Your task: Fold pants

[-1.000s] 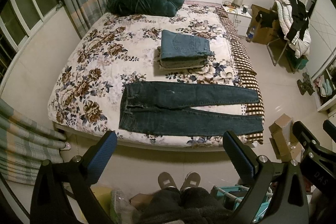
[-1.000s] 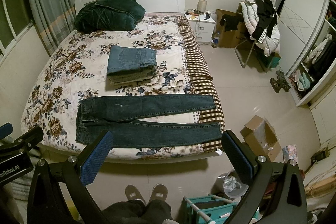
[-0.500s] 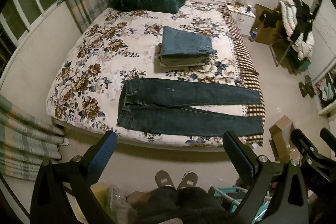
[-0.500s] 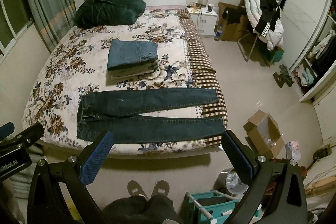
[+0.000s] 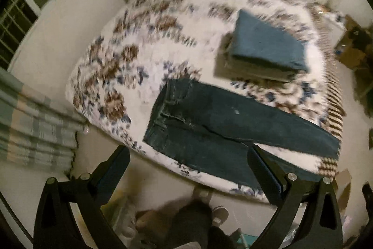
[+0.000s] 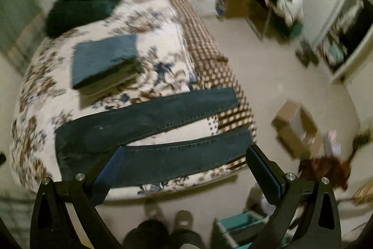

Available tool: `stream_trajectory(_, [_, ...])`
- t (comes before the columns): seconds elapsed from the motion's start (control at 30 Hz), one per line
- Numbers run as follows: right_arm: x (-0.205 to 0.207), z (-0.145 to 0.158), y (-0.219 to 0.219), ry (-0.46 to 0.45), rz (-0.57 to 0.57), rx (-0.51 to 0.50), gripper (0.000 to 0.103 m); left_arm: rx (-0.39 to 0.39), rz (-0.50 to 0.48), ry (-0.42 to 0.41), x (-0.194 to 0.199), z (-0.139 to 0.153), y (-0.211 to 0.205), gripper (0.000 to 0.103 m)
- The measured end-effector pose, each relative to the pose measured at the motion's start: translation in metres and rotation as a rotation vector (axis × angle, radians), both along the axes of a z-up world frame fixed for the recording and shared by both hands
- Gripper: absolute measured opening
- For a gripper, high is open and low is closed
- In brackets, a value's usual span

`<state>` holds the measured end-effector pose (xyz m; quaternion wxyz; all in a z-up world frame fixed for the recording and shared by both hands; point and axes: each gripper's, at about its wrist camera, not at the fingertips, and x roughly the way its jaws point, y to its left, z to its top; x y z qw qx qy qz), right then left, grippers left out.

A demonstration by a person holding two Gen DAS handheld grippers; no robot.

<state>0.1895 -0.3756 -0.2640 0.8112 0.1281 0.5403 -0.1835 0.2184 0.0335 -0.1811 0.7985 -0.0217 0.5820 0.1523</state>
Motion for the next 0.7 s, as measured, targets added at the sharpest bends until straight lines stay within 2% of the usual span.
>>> stream_trajectory(0.07, [0.035,-0.042,-0.020,0.036,-0.040,0.053,0.103,-0.025,0.068,0.068,0.039,-0.045,0.015,0.103])
stream_trajectory(0.2, [0.115,-0.149,-0.052,0.151,-0.112,0.160,0.103,-0.114,0.186,0.173,0.115,-0.138,0.041,0.103])
stream_trajectory(0.4, [0.202,-0.286,-0.091,0.246,-0.277,0.227,0.103,-0.094,0.288,0.321,0.211,-0.276,0.061,0.103])
stream_trajectory(0.53, [0.241,-0.352,-0.113,0.282,-0.399,0.262,0.103,-0.161,0.393,0.391,0.249,-0.338,0.082,0.103])
stream_trajectory(0.7, [0.280,-0.414,-0.139,0.324,-0.526,0.275,0.103,-0.225,0.496,0.432,0.270,-0.381,0.099,0.103])
